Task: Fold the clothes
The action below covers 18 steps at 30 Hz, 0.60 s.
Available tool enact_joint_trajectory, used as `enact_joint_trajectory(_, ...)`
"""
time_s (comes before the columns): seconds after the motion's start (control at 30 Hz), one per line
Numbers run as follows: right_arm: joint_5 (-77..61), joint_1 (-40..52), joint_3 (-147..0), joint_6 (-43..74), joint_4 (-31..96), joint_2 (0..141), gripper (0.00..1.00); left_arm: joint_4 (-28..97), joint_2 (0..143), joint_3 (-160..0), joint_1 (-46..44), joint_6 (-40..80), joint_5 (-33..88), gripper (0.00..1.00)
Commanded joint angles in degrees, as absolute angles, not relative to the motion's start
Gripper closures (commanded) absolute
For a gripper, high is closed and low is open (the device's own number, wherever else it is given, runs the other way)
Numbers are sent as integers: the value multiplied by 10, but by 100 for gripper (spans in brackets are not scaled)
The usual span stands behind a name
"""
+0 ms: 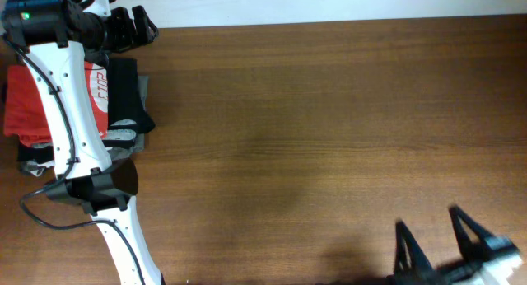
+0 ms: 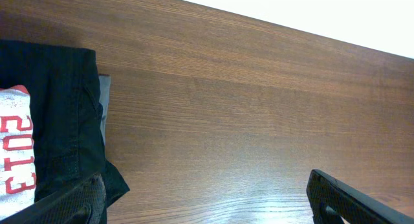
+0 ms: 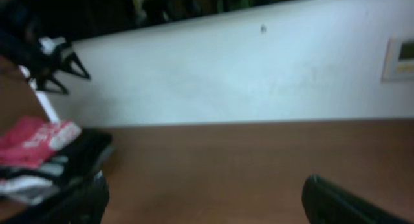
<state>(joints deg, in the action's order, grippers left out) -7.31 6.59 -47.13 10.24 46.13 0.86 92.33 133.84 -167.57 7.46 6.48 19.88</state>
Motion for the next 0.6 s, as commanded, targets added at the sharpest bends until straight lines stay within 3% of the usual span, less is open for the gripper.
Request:
enact_joint_trajectory(0.0,-66,70,-392,97,376,3,1,922,1341,-1677,76,62,196,1)
enact_joint_trajectory(0.3,-52,70,-138,98,-11,3,1,922,1341,-1677,76,62,196,1)
enact_joint_trajectory(0.57,-18,70,-47,100,-90,3,1,922,1341,-1677,75,62,196,1)
